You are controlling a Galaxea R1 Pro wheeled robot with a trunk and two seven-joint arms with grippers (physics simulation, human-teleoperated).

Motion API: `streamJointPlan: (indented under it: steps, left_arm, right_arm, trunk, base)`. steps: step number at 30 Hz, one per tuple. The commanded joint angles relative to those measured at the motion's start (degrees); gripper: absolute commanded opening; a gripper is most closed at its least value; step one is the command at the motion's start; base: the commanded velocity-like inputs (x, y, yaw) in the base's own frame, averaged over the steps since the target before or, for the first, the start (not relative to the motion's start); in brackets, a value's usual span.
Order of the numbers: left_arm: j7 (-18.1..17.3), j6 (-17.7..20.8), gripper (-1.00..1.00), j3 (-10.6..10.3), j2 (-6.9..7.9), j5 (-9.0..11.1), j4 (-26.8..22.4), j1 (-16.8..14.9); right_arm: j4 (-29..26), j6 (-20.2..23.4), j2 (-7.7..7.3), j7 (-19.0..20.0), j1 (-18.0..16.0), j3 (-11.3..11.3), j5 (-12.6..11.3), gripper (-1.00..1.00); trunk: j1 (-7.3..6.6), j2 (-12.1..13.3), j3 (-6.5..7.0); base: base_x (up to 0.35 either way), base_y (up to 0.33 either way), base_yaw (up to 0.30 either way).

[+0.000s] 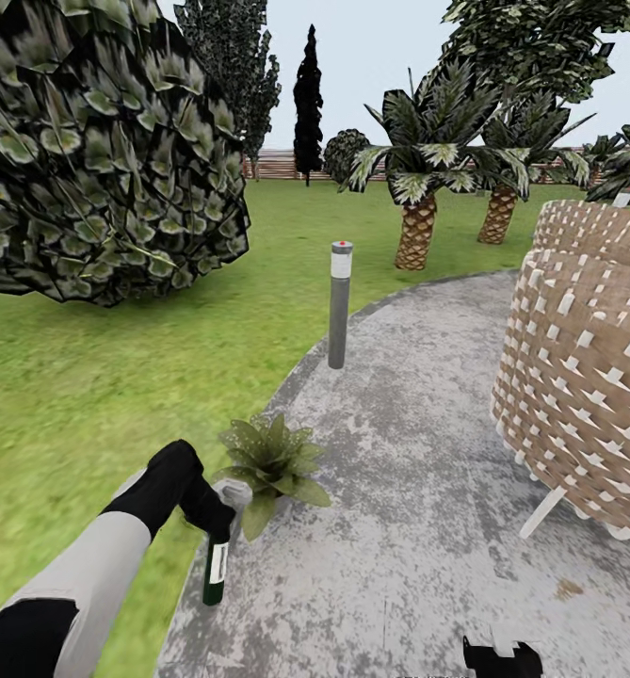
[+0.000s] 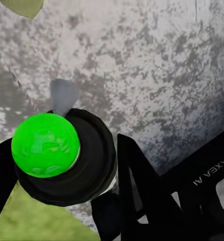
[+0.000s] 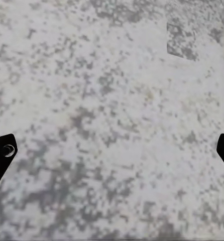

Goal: Pick up the pesticide atomizer in the garden and spray insectifuge to fully cover both potted plants in the garden.

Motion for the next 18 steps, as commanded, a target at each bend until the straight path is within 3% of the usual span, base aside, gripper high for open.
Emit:
streamJointPlan:
  steps: [1,5,7,8,10,16,18]
  left_arm:
    - [-0.63,0.70,-1.00,-0.17,0.33,-0.32,0.38,-1.07]
    - [-1.36,0.76,-1.00,-0.08,4.20,-0.23,5.37,-3.28]
    - [-4.22,0.44,-1.00,-0.23,5.51,-0.26,7.23,-3.61]
    - [-8.34,0.18,-1.00,-2.24,6.06,-2.23,8.48,-3.19]
    - [-8.70,-0.04,-1.00,-3.18,5.73,-3.42,8.12,-2.66]
    - [-8.63,-0.06,-1.00,-3.00,5.29,-3.42,8.72,-2.47]
    - [-8.55,-0.08,-1.00,-2.98,5.11,-3.49,8.10,-0.11]
  right_arm:
    - [0.07,-0.16,-0.02,-0.20,-0.04,-0.04,0.20,1.00]
    - [0.11,-0.16,-0.15,-0.13,-0.04,-0.01,0.30,1.00]
    - [0.14,-0.16,-0.29,-0.14,-0.04,0.03,0.35,1.00]
    - [0.15,-0.16,-0.38,-0.12,-0.04,0.05,0.37,1.00]
    - [0.15,-0.16,-0.40,-0.11,-0.04,0.05,0.38,1.00]
    - [0.16,-0.16,-0.40,-0.19,-0.04,0.05,0.38,1.00]
    - [0.16,-0.16,-0.40,-0.20,-0.04,-0.02,0.36,1.00]
  trunk:
    - [-0.01,-0.02,-0.01]
    - [-0.01,-0.02,0.06]
    - [-0.01,-0.02,0.06]
    - [-0.01,-0.02,0.06]
    - [-0.01,-0.02,0.06]
    - [-0.01,-0.02,0.06]
    - [-0.01,-0.02,0.06]
  base:
    - [0.000,0.000,-0.220]
    - [0.000,0.000,-0.071]
    - [0.000,0.000,-0.008]
    - [0.000,0.000,-0.001]
    - [0.000,0.000,0.000]
    - [0.259,0.000,0.000]
    - [0.151,0.000,0.000]
